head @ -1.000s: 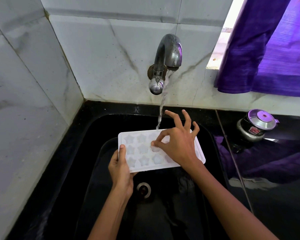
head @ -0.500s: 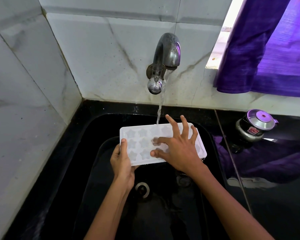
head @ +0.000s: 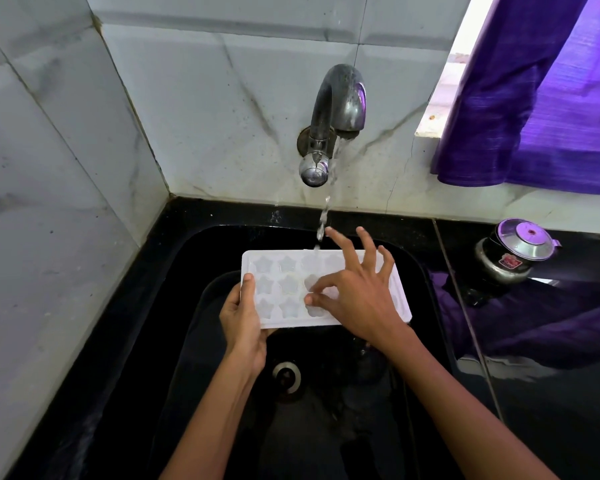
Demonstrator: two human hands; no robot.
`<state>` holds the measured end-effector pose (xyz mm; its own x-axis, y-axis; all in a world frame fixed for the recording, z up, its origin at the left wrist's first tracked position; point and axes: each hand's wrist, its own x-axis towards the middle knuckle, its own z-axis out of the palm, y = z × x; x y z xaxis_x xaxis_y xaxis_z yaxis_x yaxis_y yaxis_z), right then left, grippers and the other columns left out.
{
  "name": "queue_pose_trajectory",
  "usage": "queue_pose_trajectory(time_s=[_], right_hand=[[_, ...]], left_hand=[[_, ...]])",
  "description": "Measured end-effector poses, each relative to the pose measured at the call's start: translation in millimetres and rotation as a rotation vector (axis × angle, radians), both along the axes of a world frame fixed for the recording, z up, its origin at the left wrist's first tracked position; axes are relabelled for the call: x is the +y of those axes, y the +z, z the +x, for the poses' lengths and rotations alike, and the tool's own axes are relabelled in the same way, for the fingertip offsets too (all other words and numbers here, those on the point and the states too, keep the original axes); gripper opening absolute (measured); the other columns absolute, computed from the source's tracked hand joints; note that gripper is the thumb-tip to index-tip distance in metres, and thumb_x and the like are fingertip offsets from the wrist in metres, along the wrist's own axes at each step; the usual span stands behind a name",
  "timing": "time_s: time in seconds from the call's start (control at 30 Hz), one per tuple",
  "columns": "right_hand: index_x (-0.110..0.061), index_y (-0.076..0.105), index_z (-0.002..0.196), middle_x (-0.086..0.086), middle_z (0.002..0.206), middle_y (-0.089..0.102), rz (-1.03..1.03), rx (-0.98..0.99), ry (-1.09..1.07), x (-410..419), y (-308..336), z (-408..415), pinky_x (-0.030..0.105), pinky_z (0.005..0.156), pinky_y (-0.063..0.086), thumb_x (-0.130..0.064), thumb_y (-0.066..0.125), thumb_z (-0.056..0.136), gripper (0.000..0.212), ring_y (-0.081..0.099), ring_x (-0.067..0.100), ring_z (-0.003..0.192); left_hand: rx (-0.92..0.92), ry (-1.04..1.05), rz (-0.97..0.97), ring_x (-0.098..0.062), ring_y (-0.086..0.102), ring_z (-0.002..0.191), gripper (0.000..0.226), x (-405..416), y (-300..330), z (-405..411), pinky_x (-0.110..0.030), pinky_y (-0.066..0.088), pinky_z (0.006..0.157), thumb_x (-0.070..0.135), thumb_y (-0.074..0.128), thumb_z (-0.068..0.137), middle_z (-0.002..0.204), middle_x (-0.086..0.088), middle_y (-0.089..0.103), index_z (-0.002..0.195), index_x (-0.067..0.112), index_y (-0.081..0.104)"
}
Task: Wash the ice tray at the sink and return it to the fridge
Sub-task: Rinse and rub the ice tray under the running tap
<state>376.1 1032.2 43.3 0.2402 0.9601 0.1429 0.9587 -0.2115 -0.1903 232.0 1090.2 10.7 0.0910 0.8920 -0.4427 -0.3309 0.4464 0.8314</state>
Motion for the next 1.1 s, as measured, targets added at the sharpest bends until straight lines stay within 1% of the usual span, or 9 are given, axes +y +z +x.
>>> queue_pose_trajectory(time_s=[0.1, 0.17, 0.23, 0.3, 0.5, 0.73, 0.83, 0.93, 1.1], right_hand=[[-0.039, 0.071, 0.067, -0.011, 0.154, 0.024, 0.193, 0.073, -0.088, -5.2, -1.6, 1.2, 0.043, 0.106, 0.0, -0.06, 0.073, 0.063, 0.022, -0.002, 0.024, 0.14], [-0.042, 0.071, 0.08, -0.01, 0.156, 0.015, 0.138, 0.075, -0.036, -10.8, -3.0, -1.0, 0.042, 0.107, -0.004, -0.063, 0.067, 0.07, 0.024, -0.009, 0.024, 0.141], [-0.046, 0.065, 0.106, -0.009, 0.158, -0.002, -0.013, 0.059, 0.03, -15.7, -7.5, -4.0, 0.047, 0.11, -0.008, -0.068, 0.055, 0.077, 0.038, -0.022, 0.024, 0.139], [-0.046, 0.057, 0.118, -0.005, 0.159, -0.003, -0.058, 0.018, 0.054, -16.9, -15.0, -4.8, 0.054, 0.111, -0.007, -0.064, 0.054, 0.08, 0.042, -0.025, 0.027, 0.138], [-0.039, 0.068, 0.084, 0.006, 0.149, 0.037, 0.115, -0.034, 0.008, -8.9, -24.4, -5.3, 0.054, 0.104, 0.006, -0.049, 0.08, 0.062, 0.027, 0.007, 0.036, 0.138], [-0.04, 0.069, 0.09, 0.006, 0.151, 0.034, 0.092, -0.087, 0.106, -15.6, -24.9, -2.2, 0.053, 0.104, 0.005, -0.047, 0.077, 0.068, 0.025, 0.009, 0.039, 0.138], [-0.043, 0.067, 0.091, 0.006, 0.152, 0.032, 0.058, -0.108, 0.075, -19.0, -23.2, -0.3, 0.057, 0.104, 0.007, -0.058, 0.067, 0.07, 0.026, 0.012, 0.04, 0.138], [-0.042, 0.068, 0.096, 0.007, 0.152, 0.032, 0.047, -0.113, 0.077, -22.7, -26.1, -2.2, 0.06, 0.104, 0.008, -0.054, 0.068, 0.072, 0.027, 0.011, 0.04, 0.138], [-0.044, 0.069, 0.087, 0.003, 0.154, 0.026, -0.006, -0.062, 0.111, -27.6, -24.5, 5.7, 0.056, 0.107, 0.0, -0.056, 0.069, 0.068, 0.023, 0.0, 0.037, 0.14]], left_hand=[[-0.007, 0.022, -0.003, -0.019, 0.071, 0.079, 0.016, 0.7, -1.2, 2.1, -0.035, 0.06, 0.062, 0.034, 0.053, 0.094, 0.091, -0.002, 0.072, 0.095, 0.022, 0.064], [-0.004, 0.043, 0.004, -0.016, 0.071, 0.074, 0.018, 4.2, -1.6, 4.4, -0.034, 0.059, 0.061, 0.034, 0.053, 0.094, 0.09, -0.003, 0.072, 0.094, 0.02, 0.064], [0.0, 0.065, 0.005, -0.015, 0.071, 0.069, 0.019, 9.4, -1.9, 6.6, -0.032, 0.058, 0.057, 0.035, 0.054, 0.094, 0.088, -0.003, 0.072, 0.091, 0.019, 0.064], [-0.007, 0.067, -0.002, -0.016, 0.071, 0.071, 0.019, 13.9, -2.1, 8.3, -0.032, 0.058, 0.058, 0.035, 0.054, 0.094, 0.088, -0.003, 0.072, 0.091, 0.02, 0.064], [-0.007, 0.044, -0.017, -0.017, 0.071, 0.072, 0.019, 17.8, -2.7, 7.9, -0.035, 0.059, 0.058, 0.036, 0.055, 0.093, 0.09, -0.003, 0.072, 0.092, 0.021, 0.065], [0.023, 0.008, -0.007, -0.022, 0.071, 0.077, 0.019, 15.1, -3.6, 4.0, -0.038, 0.059, 0.064, 0.036, 0.054, 0.093, 0.091, -0.006, 0.072, 0.092, 0.02, 0.064], [0.035, -0.01, -0.012, -0.021, 0.072, 0.076, 0.019, 11.2, -5.2, 3.0, -0.035, 0.058, 0.06, 0.036, 0.053, 0.094, 0.091, -0.005, 0.073, 0.095, 0.02, 0.064], [0.021, -0.025, -0.021, -0.017, 0.072, 0.071, 0.019, 8.5, -4.2, 4.6, -0.033, 0.057, 0.057, 0.036, 0.053, 0.094, 0.09, -0.004, 0.073, 0.093, 0.021, 0.064], [0.01, -0.057, -0.064, -0.019, 0.072, 0.074, 0.021, 0.2, -6.9, 5.5, -0.032, 0.058, 0.056, 0.036, 0.053, 0.094, 0.091, -0.004, 0.074, 0.099, 0.019, 0.065]])
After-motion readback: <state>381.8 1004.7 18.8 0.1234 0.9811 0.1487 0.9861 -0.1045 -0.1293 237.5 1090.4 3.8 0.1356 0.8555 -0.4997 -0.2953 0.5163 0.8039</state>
